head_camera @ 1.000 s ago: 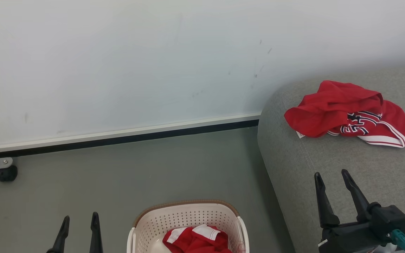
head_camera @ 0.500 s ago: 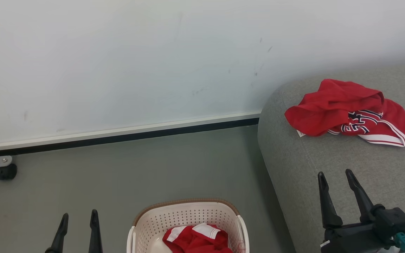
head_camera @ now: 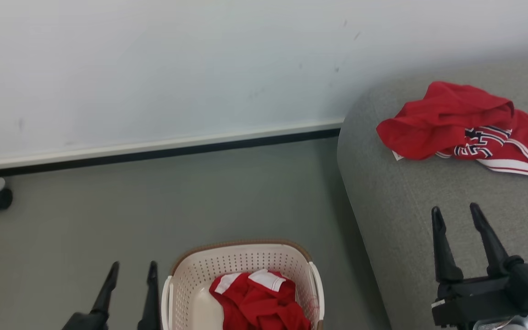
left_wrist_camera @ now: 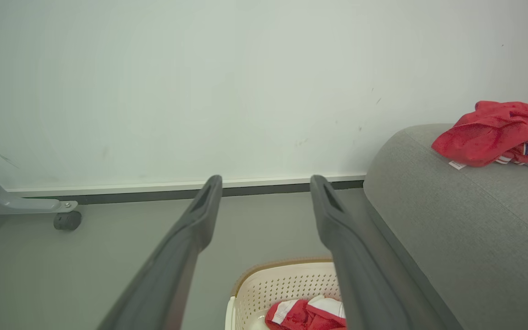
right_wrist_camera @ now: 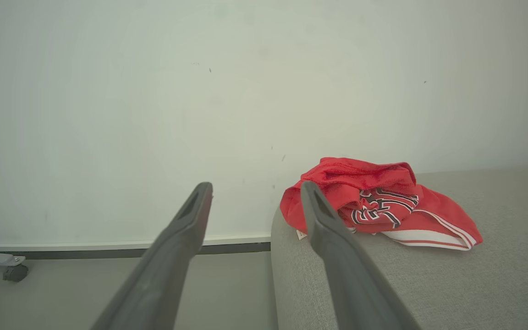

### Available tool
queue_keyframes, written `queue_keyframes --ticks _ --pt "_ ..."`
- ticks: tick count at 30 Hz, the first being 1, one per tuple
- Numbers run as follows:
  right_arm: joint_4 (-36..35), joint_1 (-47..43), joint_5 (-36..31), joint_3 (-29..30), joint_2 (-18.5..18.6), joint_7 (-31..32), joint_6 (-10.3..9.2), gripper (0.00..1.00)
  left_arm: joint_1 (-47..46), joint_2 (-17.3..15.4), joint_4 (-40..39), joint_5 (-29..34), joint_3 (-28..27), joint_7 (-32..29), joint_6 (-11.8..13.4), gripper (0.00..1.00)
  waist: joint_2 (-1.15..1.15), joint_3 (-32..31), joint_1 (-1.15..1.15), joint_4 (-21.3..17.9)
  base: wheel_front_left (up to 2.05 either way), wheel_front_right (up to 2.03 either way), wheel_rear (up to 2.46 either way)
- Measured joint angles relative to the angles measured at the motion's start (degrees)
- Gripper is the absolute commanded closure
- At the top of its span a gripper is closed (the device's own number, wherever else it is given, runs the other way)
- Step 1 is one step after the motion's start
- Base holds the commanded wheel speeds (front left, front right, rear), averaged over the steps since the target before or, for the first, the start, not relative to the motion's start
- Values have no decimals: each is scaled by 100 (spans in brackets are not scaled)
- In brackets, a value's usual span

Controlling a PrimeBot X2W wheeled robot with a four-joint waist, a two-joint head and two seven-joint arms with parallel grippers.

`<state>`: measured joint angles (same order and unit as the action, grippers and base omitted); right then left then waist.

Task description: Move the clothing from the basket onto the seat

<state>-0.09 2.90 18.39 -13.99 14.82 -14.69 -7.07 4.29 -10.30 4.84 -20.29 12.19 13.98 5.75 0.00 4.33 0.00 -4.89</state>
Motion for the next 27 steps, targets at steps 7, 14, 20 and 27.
queue_keyframes --ticks 7,14,20,27 --pt "-244 463 -80 182 87 0 -5 0 -748 135 444 345 608 -308 -231 0 1 494 1 -28 0 0 0" --pt "-379 1037 -122 255 79 0 -5 0 -1363 193 998 639 1012 -602 -432 0 0 952 1 -101 0 0 0" --pt "-446 1513 -130 380 77 36 -5 0 -2001 370 1695 840 1371 -896 -589 0 1 1497 2 -226 0 0 0" --pt "-527 1891 -137 459 82 58 -5 0 -2403 508 2296 1093 1691 -1093 -684 0 1 1974 1 -327 0 0 0"
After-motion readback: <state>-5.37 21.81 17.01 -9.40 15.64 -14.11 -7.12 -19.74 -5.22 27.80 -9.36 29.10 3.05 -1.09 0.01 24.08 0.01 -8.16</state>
